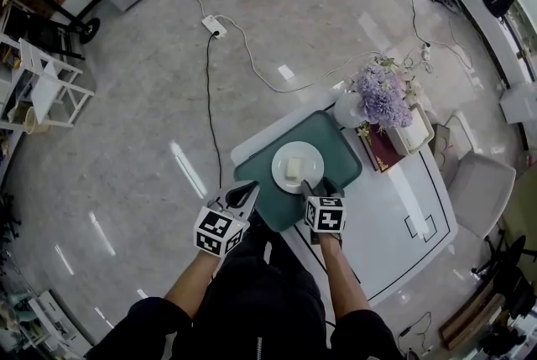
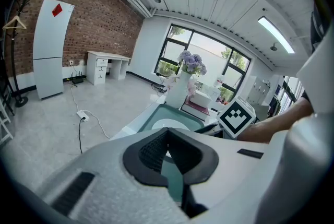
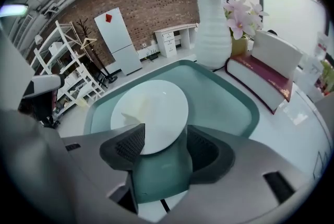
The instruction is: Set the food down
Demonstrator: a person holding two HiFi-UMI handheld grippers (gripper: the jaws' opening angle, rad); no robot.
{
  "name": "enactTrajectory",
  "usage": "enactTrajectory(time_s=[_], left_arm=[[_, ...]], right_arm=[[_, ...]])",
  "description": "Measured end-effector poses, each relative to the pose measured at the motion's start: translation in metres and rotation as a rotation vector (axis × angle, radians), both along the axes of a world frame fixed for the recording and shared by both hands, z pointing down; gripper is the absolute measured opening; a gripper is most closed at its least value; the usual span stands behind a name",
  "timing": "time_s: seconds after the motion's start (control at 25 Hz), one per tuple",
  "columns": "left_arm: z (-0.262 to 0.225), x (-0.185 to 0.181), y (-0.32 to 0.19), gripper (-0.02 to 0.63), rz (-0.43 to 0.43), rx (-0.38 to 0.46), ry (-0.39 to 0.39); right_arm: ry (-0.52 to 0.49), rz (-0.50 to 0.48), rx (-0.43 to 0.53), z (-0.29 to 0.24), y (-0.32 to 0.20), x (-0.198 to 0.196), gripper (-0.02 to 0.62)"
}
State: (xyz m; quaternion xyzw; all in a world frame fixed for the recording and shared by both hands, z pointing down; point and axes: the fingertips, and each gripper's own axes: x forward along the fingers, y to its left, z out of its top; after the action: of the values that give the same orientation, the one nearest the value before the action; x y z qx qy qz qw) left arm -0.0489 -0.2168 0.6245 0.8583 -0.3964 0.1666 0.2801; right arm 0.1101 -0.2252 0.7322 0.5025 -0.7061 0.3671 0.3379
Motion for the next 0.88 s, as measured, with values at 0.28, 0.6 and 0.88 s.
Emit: enactTrajectory(time_s=[0.28,0.6,0.88], left_arm=[[-0.007,0.002,0.002,0.006,0.015,0.017,0.004],[-0.021,0.009,0.008,0.006,0.056,0.057,0.01],[-0.032,0.017,0.016,0.006,0.099,0.089,0.019]], right_arm=[[0.008,0.007,0.049,-0.015,0.0,0.003,0.235],[0.005,-0.027,0.155,-0.061,0.004,-0.008,0.232],[-0.024,-0.05,0.285,-0.1,0.022,-0.017,0.058]])
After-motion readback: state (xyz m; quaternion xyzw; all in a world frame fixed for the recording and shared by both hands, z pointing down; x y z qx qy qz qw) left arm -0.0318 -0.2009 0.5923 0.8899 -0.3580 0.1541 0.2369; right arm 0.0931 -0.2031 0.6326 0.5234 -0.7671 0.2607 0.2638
